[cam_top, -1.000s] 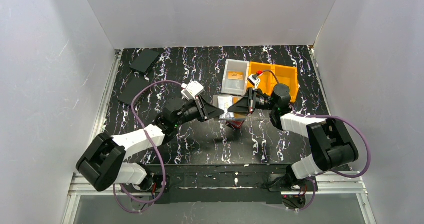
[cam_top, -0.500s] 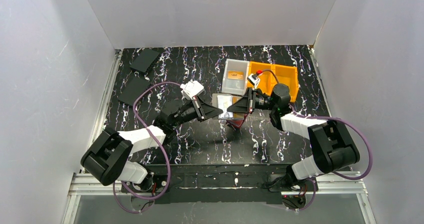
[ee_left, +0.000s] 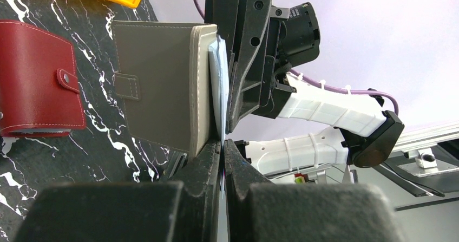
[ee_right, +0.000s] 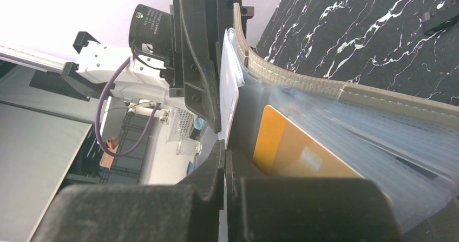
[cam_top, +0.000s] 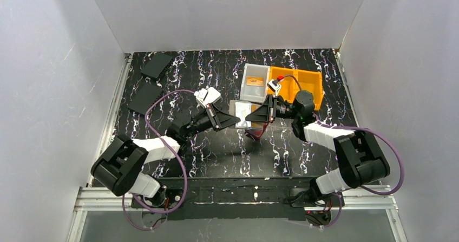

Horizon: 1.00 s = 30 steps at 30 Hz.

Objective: Take the credit cards out of the card holder
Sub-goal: Remove the credit card from the card holder.

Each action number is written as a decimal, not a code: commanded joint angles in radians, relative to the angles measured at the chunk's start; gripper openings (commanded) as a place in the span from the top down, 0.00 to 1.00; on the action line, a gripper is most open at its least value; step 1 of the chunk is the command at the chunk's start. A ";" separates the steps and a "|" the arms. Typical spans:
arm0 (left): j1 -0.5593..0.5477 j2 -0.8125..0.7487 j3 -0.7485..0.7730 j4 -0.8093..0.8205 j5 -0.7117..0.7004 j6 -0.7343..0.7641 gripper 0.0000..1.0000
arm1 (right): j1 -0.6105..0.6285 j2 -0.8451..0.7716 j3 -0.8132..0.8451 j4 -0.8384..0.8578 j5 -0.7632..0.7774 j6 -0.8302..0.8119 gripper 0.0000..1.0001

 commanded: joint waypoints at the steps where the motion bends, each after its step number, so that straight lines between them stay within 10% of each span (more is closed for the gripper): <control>1: 0.055 -0.041 -0.019 0.088 -0.042 -0.003 1.00 | -0.038 -0.044 0.006 0.049 -0.024 -0.014 0.99; 30: 0.080 -0.092 -0.079 0.079 -0.057 -0.009 0.98 | -0.061 -0.046 -0.001 0.039 -0.015 -0.023 0.99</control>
